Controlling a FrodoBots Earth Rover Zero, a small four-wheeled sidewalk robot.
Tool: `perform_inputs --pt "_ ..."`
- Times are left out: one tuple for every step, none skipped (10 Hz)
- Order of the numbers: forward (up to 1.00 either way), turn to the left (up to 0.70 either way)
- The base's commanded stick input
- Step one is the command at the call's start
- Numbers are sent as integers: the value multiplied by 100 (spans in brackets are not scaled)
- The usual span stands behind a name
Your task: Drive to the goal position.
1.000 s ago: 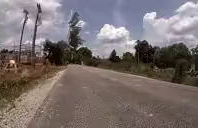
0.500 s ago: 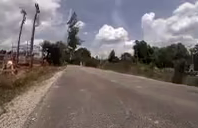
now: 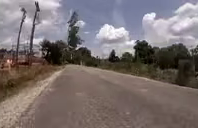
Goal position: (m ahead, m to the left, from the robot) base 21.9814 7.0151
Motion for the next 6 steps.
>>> perform_inputs --pt "70 -35" --pt "70 -35" --pt "70 -26" --pt "70 -3" --pt "70 0" --pt "70 0"
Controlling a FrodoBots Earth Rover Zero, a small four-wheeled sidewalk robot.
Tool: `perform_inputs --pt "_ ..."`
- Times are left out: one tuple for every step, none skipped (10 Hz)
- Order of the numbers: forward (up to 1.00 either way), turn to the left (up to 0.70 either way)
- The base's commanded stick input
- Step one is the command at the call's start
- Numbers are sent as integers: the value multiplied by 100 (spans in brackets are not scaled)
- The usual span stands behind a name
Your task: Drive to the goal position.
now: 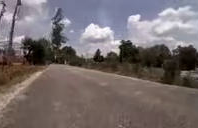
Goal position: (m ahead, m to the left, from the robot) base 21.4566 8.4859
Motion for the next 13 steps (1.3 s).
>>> perform_inputs --pt "70 0" --pt "70 0" --pt "70 0" --pt "70 0" --pt "70 0" --pt "70 0" --pt "70 0" --pt "70 0" --pt "70 0" --pt "70 0" --pt "70 0" --pt "70 34" --pt "70 35"
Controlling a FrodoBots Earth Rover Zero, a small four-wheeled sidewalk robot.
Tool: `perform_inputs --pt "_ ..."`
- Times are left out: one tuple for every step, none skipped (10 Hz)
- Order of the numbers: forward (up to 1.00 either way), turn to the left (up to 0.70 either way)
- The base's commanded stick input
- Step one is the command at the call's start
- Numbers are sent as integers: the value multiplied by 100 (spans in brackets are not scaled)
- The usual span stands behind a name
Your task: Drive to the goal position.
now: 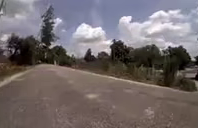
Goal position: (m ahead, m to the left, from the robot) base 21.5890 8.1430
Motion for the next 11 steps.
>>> perform_inputs --pt "70 35" --pt "70 35" --pt "70 35" --pt "70 22" --pt "70 0" --pt "70 0" --pt "70 0" --pt "70 0" --pt "70 0" --pt "70 0" --pt "70 0"
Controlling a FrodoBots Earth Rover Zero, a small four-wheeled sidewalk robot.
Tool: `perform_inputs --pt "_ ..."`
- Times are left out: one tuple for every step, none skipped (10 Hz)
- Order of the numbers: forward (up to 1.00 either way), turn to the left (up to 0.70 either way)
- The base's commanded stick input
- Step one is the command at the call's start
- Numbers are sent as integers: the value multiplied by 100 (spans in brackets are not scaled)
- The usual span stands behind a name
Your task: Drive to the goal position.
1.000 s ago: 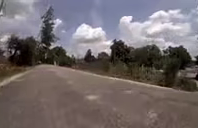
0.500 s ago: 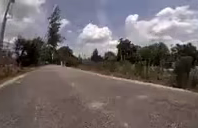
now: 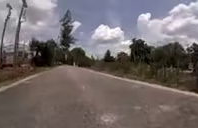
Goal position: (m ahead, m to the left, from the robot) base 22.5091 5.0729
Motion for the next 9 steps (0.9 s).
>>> perform_inputs --pt "70 0" --pt "70 0" --pt "70 0" --pt "70 0" --pt "70 0" --pt "70 0" --pt "70 0" --pt "70 0" --pt "70 0"
